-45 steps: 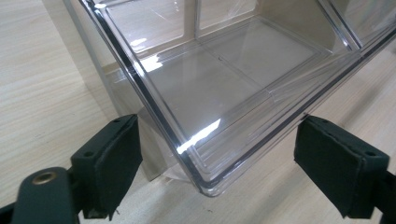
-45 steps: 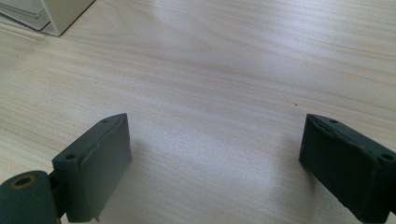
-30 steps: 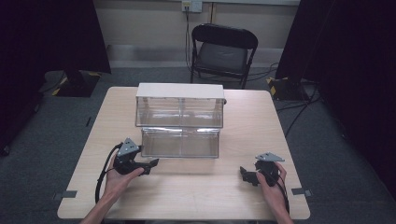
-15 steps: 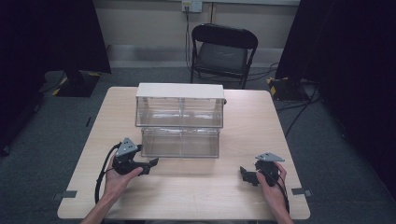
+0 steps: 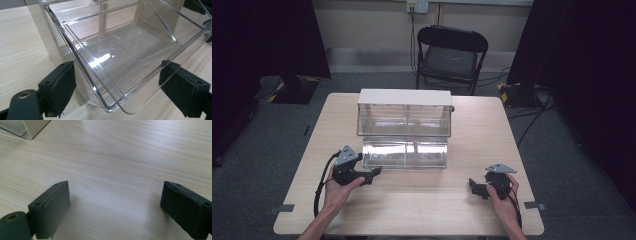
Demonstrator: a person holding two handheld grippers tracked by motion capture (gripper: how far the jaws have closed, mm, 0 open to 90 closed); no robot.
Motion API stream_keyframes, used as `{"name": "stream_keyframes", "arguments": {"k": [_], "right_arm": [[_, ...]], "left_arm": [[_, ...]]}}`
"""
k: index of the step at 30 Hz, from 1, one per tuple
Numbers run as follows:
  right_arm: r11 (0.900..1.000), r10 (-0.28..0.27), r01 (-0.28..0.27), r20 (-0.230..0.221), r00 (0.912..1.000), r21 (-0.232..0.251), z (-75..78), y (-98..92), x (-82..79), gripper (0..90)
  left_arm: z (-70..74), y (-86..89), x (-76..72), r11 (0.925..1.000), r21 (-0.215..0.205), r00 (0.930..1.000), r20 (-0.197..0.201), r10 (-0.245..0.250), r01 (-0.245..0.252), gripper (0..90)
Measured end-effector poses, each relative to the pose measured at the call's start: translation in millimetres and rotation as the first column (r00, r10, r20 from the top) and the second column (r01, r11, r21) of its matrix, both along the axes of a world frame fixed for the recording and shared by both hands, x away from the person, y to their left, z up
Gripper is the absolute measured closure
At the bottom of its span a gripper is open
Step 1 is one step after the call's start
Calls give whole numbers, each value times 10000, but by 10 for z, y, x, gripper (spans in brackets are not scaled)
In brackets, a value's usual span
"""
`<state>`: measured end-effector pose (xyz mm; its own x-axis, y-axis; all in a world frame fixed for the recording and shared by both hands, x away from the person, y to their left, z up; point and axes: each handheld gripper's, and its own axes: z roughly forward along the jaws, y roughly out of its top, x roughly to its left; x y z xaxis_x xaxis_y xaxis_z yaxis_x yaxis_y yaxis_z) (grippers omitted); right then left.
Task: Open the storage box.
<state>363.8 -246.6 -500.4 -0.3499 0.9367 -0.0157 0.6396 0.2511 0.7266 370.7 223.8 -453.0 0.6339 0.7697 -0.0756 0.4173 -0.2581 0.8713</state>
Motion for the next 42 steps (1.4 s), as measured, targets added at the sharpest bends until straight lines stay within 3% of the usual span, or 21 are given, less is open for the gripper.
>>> {"name": "stream_keyframes", "arguments": {"k": [5,15,23,42], "right_arm": [[10000,1,-1,0,10000,2,0,0,0,82],[10000,8,-8,0,10000,16,0,1,1,80],[10000,32,-32,12,10000,15,-1,1,2,81],[10000,33,-33,12,10000,17,-1,1,2,80]], "left_arm": [[4,-23,8,9997,257,10000,34,46,-47,127],[39,-43,18,9999,81,9999,-100,134,-133,102],[97,-36,9,9998,148,9996,242,117,-120,98],[132,-14,29,9990,-368,9997,75,244,-242,104]]}}
